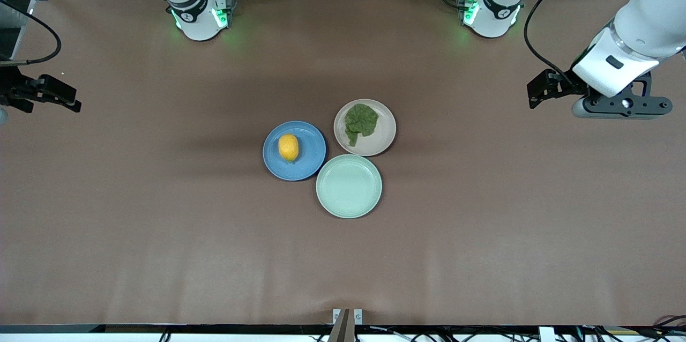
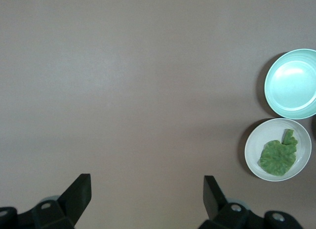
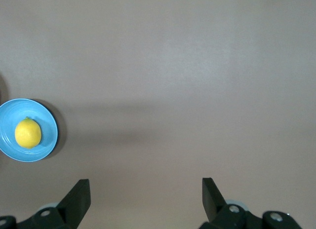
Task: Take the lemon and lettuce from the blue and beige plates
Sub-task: 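Start moving the left gripper from rest toward the beige plate, then reach the left gripper over the lettuce leaf on the beige plate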
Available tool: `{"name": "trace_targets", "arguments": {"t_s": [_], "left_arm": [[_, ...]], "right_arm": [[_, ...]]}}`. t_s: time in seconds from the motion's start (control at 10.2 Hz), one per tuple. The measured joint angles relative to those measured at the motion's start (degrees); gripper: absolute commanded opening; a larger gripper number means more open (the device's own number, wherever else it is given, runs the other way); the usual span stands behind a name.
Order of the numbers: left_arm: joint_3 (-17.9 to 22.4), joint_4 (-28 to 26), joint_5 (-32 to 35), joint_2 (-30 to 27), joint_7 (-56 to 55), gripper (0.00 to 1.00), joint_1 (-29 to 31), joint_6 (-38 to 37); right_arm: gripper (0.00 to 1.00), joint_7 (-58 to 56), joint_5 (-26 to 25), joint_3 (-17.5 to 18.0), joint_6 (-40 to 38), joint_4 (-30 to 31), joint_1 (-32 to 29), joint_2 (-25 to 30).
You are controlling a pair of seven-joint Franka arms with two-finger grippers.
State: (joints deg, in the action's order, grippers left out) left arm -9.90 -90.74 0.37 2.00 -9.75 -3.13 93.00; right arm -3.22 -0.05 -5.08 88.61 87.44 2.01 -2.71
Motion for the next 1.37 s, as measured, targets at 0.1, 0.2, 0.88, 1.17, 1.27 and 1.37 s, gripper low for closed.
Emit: {"name": "trace_targets", "arguments": {"t_s": [0.1,0.2,0.88,1.17,1.27,1.37], "left_arm": [[-0.3,0.0,0.0,0.1,0.0,1.00,0.0,0.1],[-0.5,-0.1,0.0,0.3,0.0,1.00,0.0,0.3],[-4.1,-0.6,-0.1,4.3,-2.0,1.00,-0.1,3.8],[-7.3,-0.8,-0.1,8.8,-7.6,1.00,-0.8,8.4],[-7.7,-0.9,-0.1,10.7,-10.5,1.00,-2.1,10.3],[-7.8,-0.9,0.0,12.5,-13.7,1.00,-3.7,12.0]], "right_arm": [[1.00,0.0,0.0,0.0,0.0,0.0,0.0,0.0],[1.00,0.0,0.0,0.0,0.0,0.0,0.0,0.0],[1.00,0.0,0.0,-0.2,0.0,0.0,-0.6,0.0],[1.00,0.0,0.0,-0.2,0.0,0.0,-0.6,-0.1],[1.00,0.0,0.0,-0.2,0.0,0.0,-0.6,-0.1],[1.00,0.0,0.0,-0.2,0.0,0.0,-0.6,-0.1]]}}
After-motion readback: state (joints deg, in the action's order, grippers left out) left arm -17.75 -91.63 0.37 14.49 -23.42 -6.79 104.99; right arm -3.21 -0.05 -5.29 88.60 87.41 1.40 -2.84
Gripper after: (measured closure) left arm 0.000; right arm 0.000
